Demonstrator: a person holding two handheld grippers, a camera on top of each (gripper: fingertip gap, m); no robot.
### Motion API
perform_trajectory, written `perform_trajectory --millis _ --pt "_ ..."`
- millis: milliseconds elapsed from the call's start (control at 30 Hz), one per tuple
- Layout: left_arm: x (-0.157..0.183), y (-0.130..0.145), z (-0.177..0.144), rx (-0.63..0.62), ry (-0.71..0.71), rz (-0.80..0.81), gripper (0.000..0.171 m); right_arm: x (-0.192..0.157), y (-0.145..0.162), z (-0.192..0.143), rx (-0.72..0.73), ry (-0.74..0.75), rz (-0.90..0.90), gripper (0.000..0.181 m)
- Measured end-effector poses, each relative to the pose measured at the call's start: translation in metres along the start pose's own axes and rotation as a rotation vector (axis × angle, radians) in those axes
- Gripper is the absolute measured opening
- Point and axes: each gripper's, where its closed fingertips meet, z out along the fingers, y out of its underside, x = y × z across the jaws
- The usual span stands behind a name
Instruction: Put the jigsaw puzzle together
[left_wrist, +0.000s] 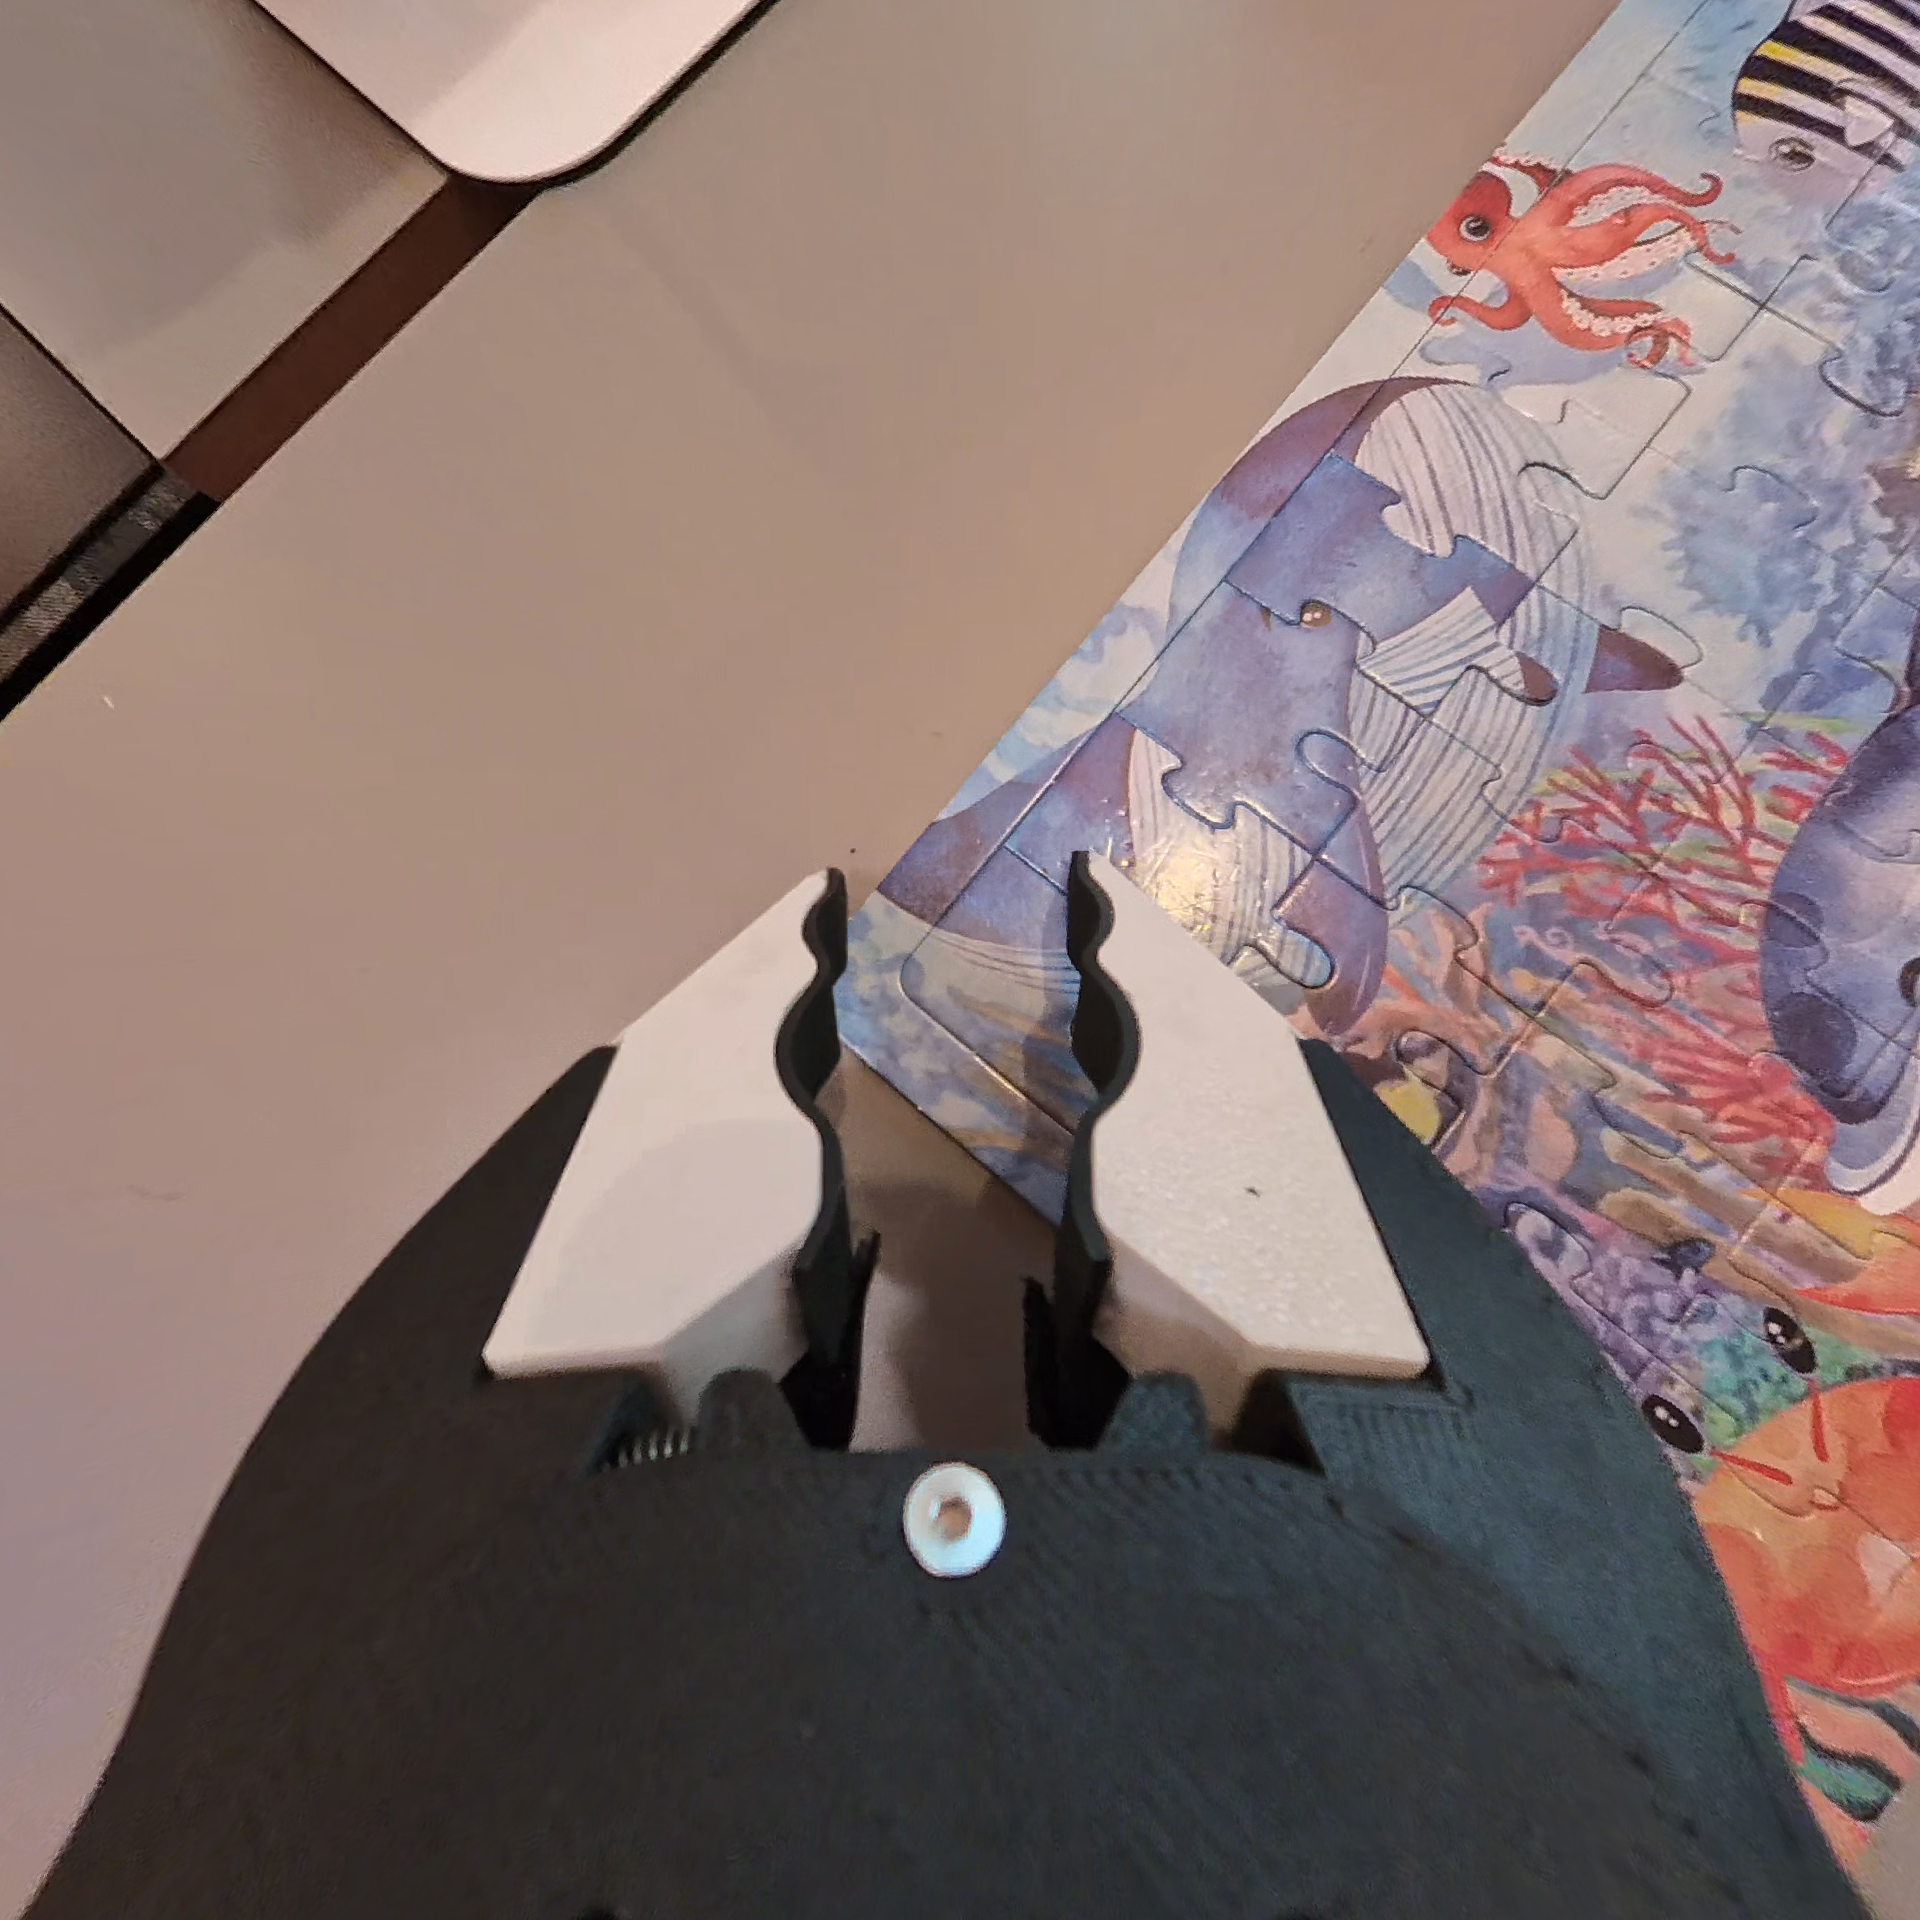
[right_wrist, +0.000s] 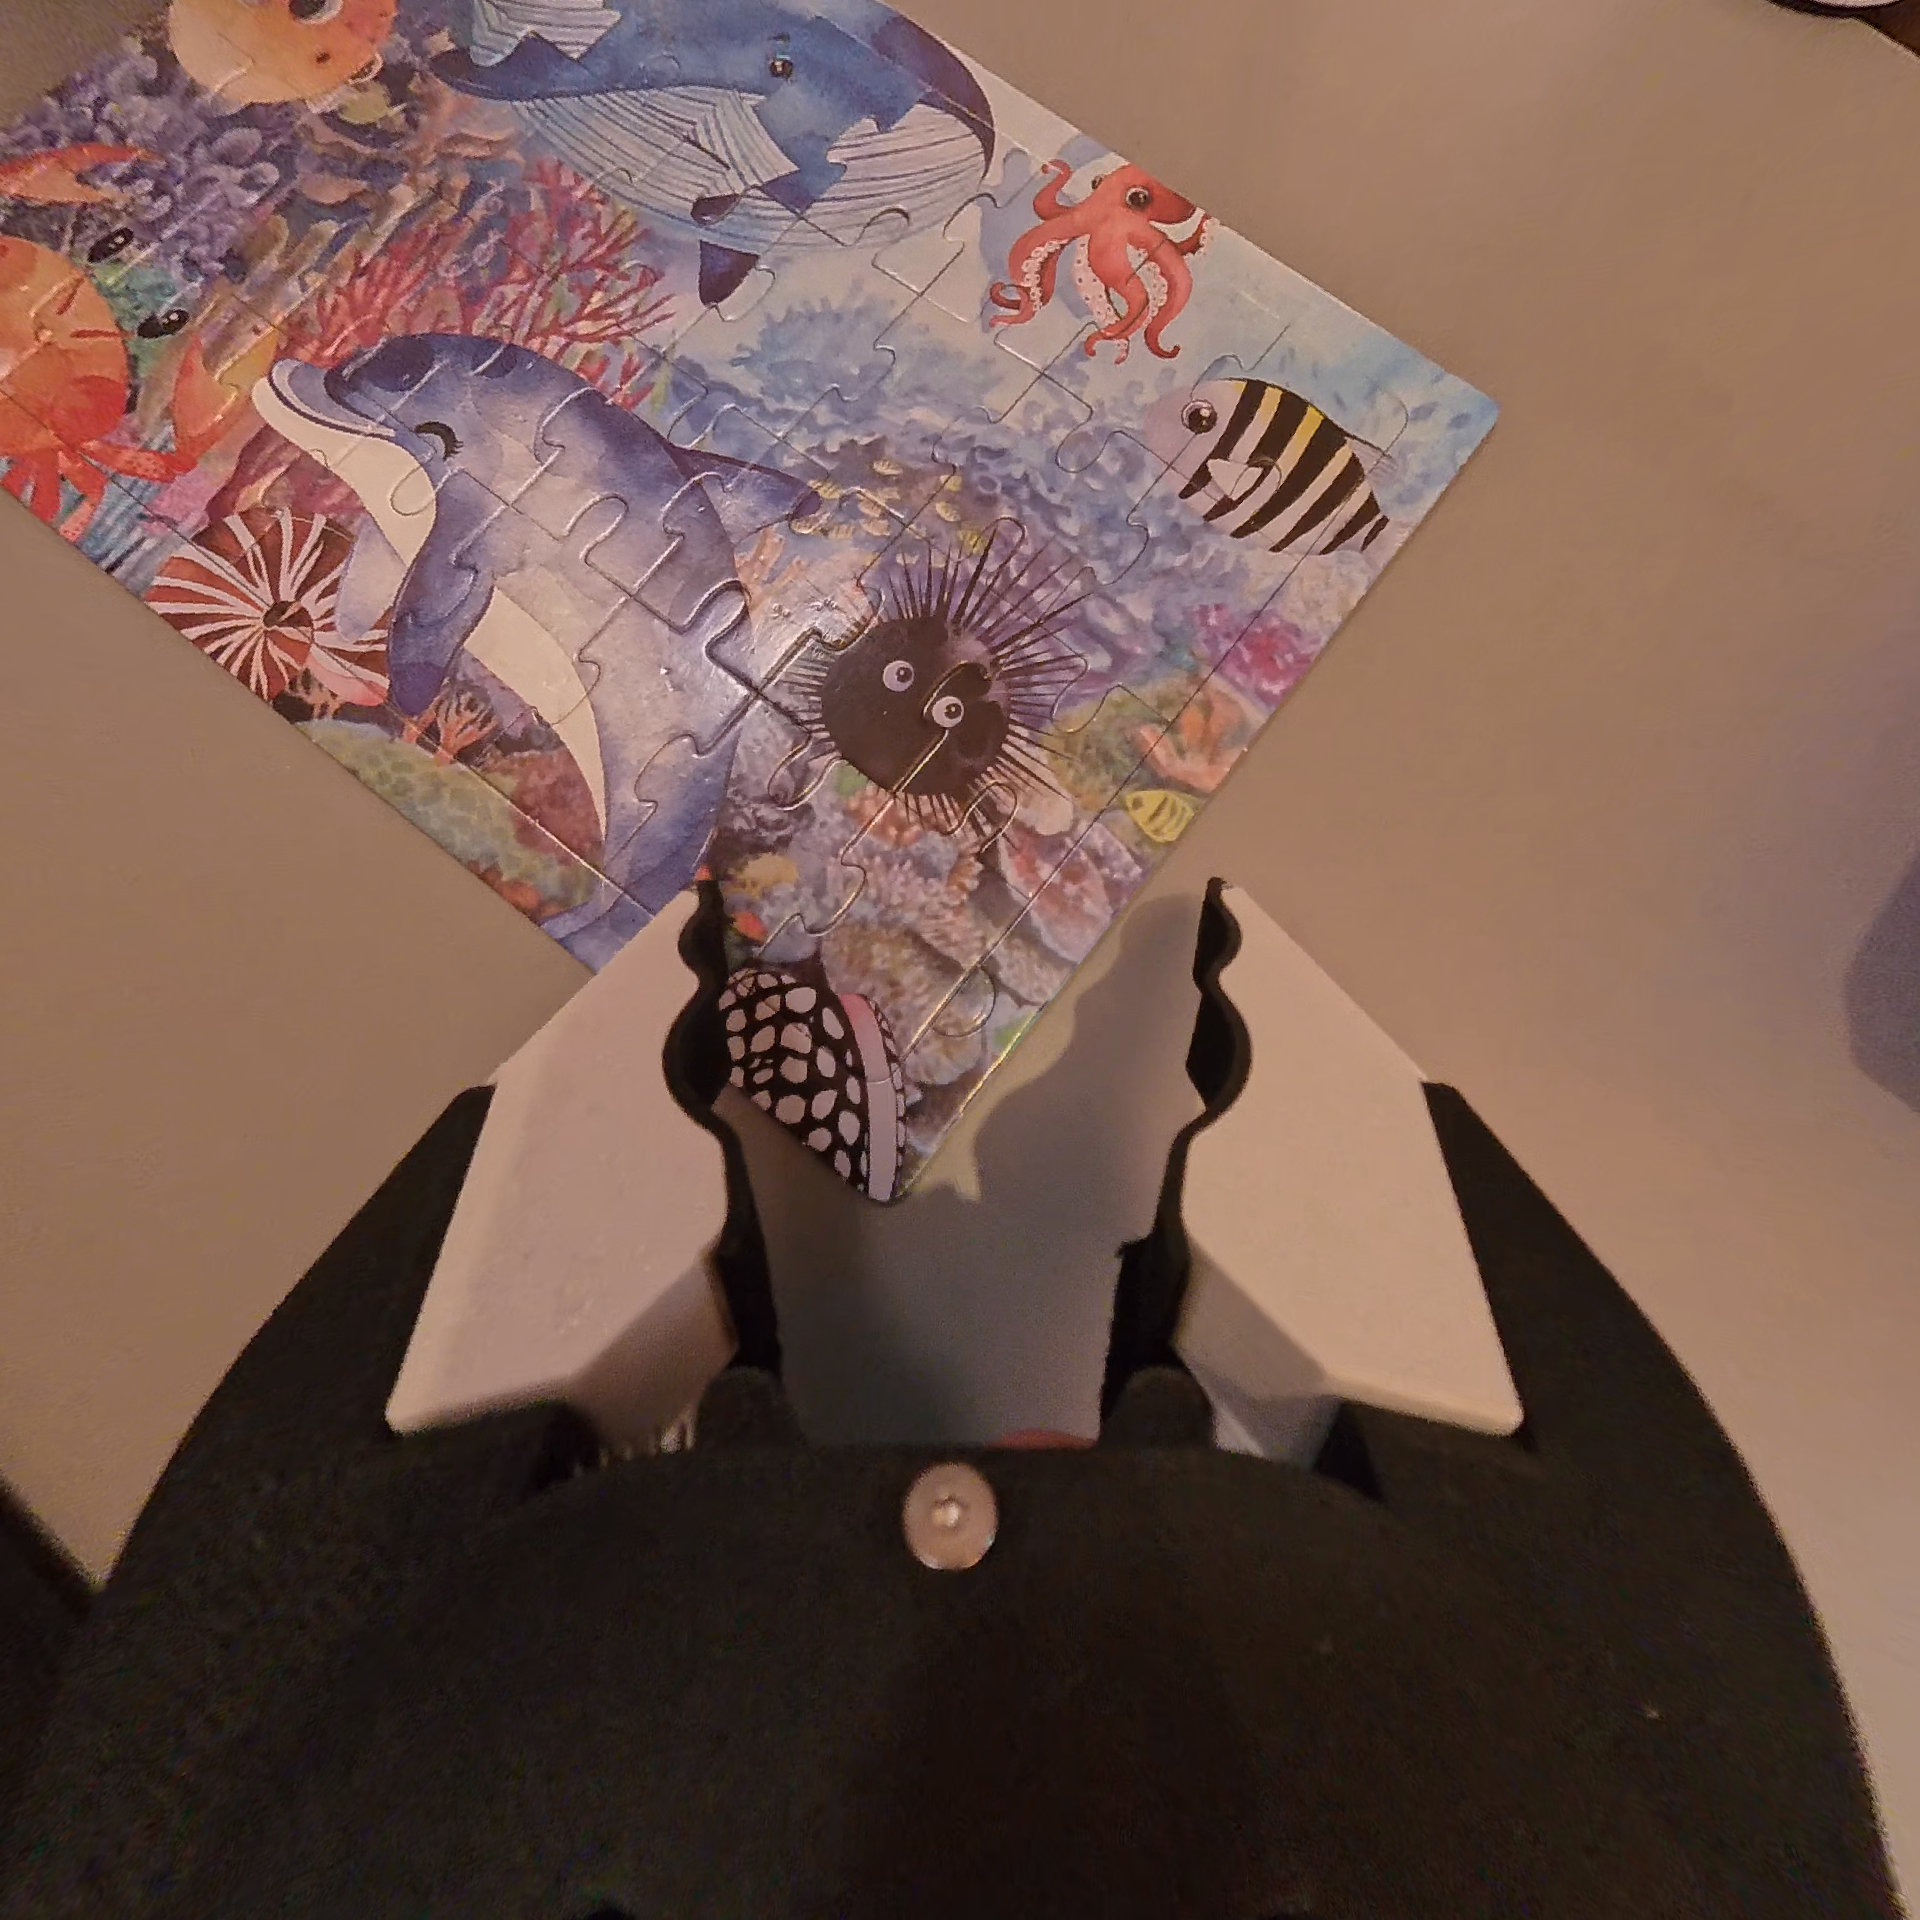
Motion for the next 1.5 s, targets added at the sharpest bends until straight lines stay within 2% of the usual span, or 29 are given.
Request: perform_trajectory --millis 67,167,233,367,533,667,733,833,933,1067,1267,1400,1500 --pt "0.001 0.0 0.0 -0.007 0.014 -0.017 0.04 -0.001 0.0 0.0 0.002 0.001 0.0 0.089" --pt "-0.004 0.0 -0.004 -0.008 -0.052 0.018 0.045 0.001 -0.001 -0.002 0.007 0.013 -0.002 0.093" --pt "0.006 0.003 -0.014 -0.004 -0.036 0.021 0.062 0.001 -0.004 -0.007 0.028 0.011 0.006 0.092" --pt "0.05 0.016 -0.046 0.01 0.042 0.094 0.066 -0.005 0.002 -0.011 0.015 -0.031 0.011 0.092" --pt "0.122 0.034 -0.07 0.062 0.178 0.227 0.052 -0.025 0.005 -0.011 -0.009 -0.062 -0.077 0.087" --pt "0.154 0.025 -0.074 0.129 0.195 0.313 0.05 -0.047 -0.009 -0.012 0.02 -0.113 -0.118 0.083" --pt "0.162 0.016 -0.071 0.146 0.195 0.341 0.048 -0.061 -0.018 -0.009 0.026 -0.151 -0.127 0.073" --pt "0.167 0.011 -0.054 0.115 0.165 0.372 0.039 -0.071 -0.031 0.006 -0.01 -0.142 -0.162 0.071" --pt "0.169 0.003 -0.041 0.113 0.161 0.371 0.033 -0.068 -0.042 0.029 -0.042 -0.118 -0.15 0.086" --pt "0.163 0.005 -0.027 0.067 0.15 0.361 0.031 -0.056 -0.054 0.044 -0.044 -0.112 -0.083 0.078" --pt "0.166 0.009 -0.025 0.042 0.226 0.281 0.022 -0.049 -0.051 0.05 -0.095 -0.105 -0.085 0.073" --pt "0.165 0.007 -0.026 0.053 0.188 0.306 0.025 -0.052 -0.052 0.049 -0.113 -0.106 -0.112 0.066" --pt "0.173 0.009 -0.034 0.068 0.209 0.31 0.035 -0.054 -0.045 0.04 -0.093 -0.112 -0.082 0.075"
